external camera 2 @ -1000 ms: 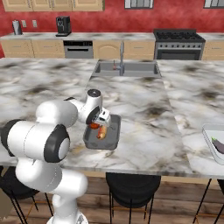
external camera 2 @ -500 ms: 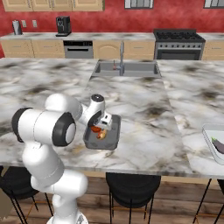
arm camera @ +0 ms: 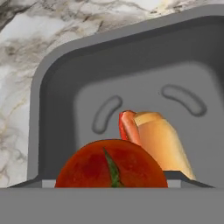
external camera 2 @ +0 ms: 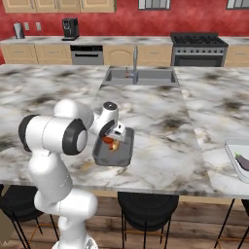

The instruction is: Place one cooked food and one vegetable from the large plate to each tupperware container.

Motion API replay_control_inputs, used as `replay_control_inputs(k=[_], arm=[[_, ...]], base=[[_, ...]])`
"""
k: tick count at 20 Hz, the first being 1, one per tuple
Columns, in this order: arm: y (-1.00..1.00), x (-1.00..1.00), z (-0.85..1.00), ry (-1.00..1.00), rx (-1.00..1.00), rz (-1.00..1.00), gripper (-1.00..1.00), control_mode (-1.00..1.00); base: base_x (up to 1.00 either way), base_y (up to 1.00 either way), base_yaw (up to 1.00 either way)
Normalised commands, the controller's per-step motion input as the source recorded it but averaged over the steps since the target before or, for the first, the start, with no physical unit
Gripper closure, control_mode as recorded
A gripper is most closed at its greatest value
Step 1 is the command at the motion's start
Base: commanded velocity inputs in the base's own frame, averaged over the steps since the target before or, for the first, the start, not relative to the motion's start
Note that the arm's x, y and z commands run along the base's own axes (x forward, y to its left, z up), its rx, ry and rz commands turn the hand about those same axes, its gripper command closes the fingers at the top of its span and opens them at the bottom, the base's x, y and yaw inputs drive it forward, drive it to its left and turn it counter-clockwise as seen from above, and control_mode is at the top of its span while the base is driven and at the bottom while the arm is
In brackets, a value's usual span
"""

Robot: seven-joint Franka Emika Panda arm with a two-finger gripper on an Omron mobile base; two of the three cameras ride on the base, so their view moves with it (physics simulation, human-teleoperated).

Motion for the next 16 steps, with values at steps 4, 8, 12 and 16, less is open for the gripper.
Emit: replay_control_inputs(k=[4, 8, 12, 16], arm=[[0.00, 0.16, -0.35, 0.02, 0.00, 0.00, -1.00, -1.00], [-0.07, 0.01, -0.25, 0.12, 0.00, -0.01, -1.00, -1.00], [-0.02, -0.43, -0.02, 0.15, 0.00, 0.00, -1.00, -1.00], [0.00, -0.64, 0.00, 0.05, 0.00, 0.00, -1.00, -1.00]], base=[[0.00, 0.00, 0.00], [0.00, 0.00, 0.00], [0.00, 0.00, 0.00], [0.00, 0.00, 0.00]])
